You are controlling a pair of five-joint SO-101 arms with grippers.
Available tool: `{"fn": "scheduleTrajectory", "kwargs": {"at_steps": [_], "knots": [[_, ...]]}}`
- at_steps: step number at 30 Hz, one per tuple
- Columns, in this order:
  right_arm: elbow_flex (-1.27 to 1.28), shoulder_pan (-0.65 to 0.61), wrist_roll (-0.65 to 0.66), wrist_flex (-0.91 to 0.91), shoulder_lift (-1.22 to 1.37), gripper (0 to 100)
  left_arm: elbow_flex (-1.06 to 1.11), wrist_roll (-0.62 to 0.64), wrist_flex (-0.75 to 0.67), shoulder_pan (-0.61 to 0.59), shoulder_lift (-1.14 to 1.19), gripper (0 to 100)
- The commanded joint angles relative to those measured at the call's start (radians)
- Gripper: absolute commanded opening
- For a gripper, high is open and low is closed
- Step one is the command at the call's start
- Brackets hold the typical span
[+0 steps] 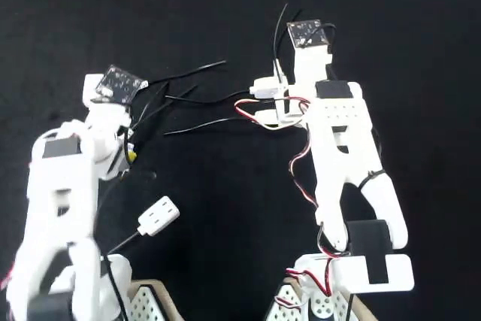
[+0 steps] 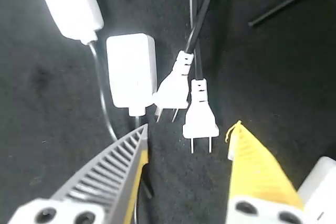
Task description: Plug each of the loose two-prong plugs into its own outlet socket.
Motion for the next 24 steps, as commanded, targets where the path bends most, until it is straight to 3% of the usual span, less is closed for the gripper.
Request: {"fn": "scheduleTrajectory", "kwargs": {"at_steps": [1,9,17,24], "knots": [[-0.010,0.006,0.002,0.006,-0.051,1.2,-0.153,-0.008,-0.017,-0.007,0.210,25],[-0.010,0.006,0.002,0.005,-0.051,1.2,-0.243,-0.012,-0.018,-0.004,0.463,25],[-0.010,0.006,0.002,0.003,-0.051,1.2,-0.243,-0.008,-0.025,0.050,0.532,24],[-0.010,0.006,0.002,0.003,-0.051,1.2,-0.243,0.018,-0.020,0.079,0.532,4]]}}
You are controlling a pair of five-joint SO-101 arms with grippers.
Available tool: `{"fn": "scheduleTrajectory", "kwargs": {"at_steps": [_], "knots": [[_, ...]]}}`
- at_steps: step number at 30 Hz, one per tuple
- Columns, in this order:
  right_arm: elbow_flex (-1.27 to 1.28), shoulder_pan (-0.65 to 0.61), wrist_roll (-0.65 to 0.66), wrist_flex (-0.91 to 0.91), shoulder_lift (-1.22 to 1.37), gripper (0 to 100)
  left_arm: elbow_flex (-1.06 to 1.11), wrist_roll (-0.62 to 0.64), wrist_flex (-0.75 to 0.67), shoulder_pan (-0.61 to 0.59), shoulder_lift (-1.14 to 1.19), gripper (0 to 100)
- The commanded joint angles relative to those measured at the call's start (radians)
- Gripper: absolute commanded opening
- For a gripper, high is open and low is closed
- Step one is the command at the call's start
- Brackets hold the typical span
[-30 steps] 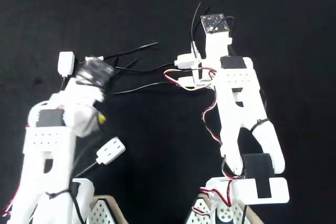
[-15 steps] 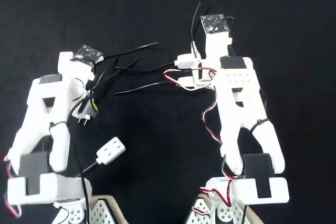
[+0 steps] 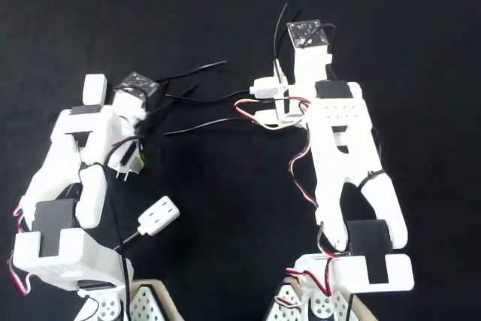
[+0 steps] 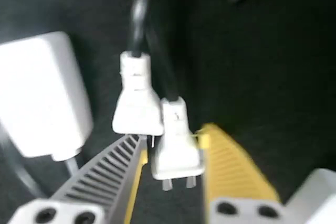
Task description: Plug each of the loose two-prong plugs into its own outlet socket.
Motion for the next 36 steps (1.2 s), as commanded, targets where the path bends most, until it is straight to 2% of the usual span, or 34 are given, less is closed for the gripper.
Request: {"fn": "scheduleTrajectory", "kwargs": {"at_steps": [1,6,12,15,19,27,30,33,36], "knots": [[-0.010,0.006,0.002,0.003,-0.051,1.2,-0.025,0.044,-0.015,0.015,0.003,4],[-0.010,0.006,0.002,0.003,-0.051,1.2,-0.025,0.081,0.017,0.019,-0.029,4],[-0.010,0.006,0.002,0.003,-0.051,1.2,-0.024,0.097,0.227,0.120,-0.250,4],[-0.010,0.006,0.002,0.003,-0.051,1.2,-0.022,0.215,0.292,0.194,-0.399,4],[-0.010,0.006,0.002,0.006,-0.051,1.2,-0.018,0.390,0.299,0.306,-0.514,4],[-0.048,0.012,0.002,0.064,-0.053,1.2,-0.025,0.713,0.269,0.493,-0.407,5],[-0.084,0.012,0.003,0.129,-0.053,1.2,-0.024,0.790,0.219,0.526,-0.348,6],[-0.104,0.011,0.029,0.181,-0.053,1.2,-0.024,0.842,0.210,0.530,-0.315,13],[-0.125,0.012,0.035,0.215,-0.053,2.6,-0.025,0.838,0.213,0.538,-0.308,21]]}}
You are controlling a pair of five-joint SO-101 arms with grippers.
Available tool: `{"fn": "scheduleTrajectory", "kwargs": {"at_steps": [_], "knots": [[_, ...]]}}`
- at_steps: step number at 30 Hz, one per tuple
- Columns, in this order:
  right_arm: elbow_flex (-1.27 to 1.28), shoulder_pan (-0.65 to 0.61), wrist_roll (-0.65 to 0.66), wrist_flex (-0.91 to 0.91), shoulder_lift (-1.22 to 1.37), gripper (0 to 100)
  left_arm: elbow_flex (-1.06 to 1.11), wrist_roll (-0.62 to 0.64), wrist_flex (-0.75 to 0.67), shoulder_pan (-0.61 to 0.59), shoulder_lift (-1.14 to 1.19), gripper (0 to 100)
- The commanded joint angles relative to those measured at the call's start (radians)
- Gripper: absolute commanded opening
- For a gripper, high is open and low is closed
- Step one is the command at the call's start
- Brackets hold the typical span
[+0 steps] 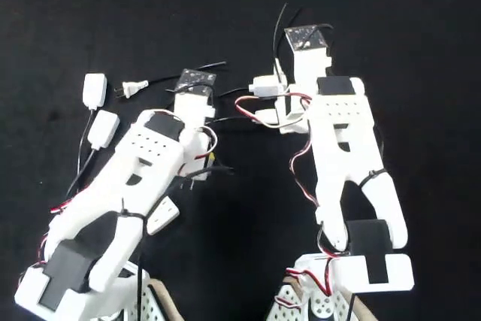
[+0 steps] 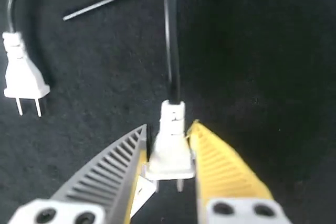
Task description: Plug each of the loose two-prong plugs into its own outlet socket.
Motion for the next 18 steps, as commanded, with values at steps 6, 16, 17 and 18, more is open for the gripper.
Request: {"fn": "scheduleTrajectory", "kwargs": {"at_steps": [6,16,17,18], "knots": [[-0.068,0.005,0.017,0.072,-0.053,11.2,-0.087,-0.089,0.110,0.019,-0.017,34],[-0.068,-0.149,0.008,0.178,-0.050,7.5,-0.177,-0.351,0.405,-0.067,-0.249,41],[-0.067,-0.173,0.008,0.178,-0.047,7.5,-0.166,-0.399,0.419,-0.113,-0.292,41],[-0.059,-0.195,0.000,0.178,-0.044,7.5,-0.151,-0.446,0.437,-0.157,-0.336,41]]}}
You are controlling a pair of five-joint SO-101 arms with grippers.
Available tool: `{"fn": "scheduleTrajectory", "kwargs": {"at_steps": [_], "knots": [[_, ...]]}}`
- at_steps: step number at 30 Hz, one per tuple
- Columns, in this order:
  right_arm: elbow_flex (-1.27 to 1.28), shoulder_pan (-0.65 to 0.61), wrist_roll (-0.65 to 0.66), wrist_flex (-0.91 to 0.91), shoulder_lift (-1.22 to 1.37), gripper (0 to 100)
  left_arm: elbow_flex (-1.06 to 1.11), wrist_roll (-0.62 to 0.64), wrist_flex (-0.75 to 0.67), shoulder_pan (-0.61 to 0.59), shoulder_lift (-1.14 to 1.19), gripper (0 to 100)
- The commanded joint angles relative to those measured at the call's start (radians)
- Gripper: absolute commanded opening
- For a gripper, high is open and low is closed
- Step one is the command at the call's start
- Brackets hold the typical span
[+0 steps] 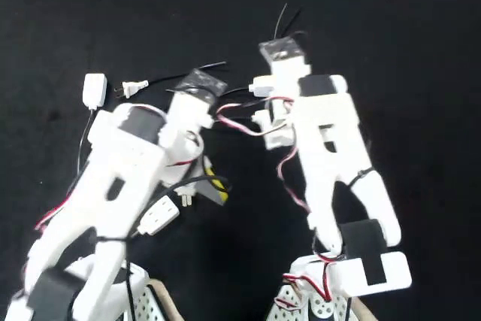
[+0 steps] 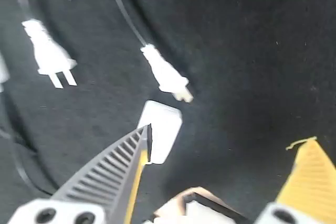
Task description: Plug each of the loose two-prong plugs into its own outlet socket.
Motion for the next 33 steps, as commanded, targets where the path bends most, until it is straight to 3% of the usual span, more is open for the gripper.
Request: {"fn": "scheduleTrajectory", "kwargs": {"at_steps": [1,7,13,17,22,26,30,33], "knots": [[-0.033,-0.087,-0.025,0.005,-0.044,7.5,0.008,-0.141,0.063,-0.154,-0.170,41],[0.027,-0.278,-0.166,-0.031,-0.042,7.5,0.263,-0.408,0.018,-0.479,-0.470,41],[0.153,-0.437,-0.376,-0.252,-0.042,7.5,0.650,-0.554,-0.238,-0.631,-0.624,41],[0.222,-0.479,-0.387,-0.384,-0.042,7.6,0.814,-0.568,-0.388,-0.654,-0.624,41],[0.257,-0.528,-0.399,-0.439,-0.042,7.6,0.871,-0.568,-0.400,-0.627,-0.632,41],[0.259,-0.552,-0.494,-0.453,-0.042,10.5,0.928,-0.568,-0.430,-0.587,-0.634,41],[0.271,-0.552,-0.548,-0.460,-0.027,19.4,0.949,-0.568,-0.468,-0.633,-0.634,41],[0.263,-0.552,-0.568,-0.482,0.005,18.7,0.954,-0.566,-0.468,-0.639,-0.634,41]]}}
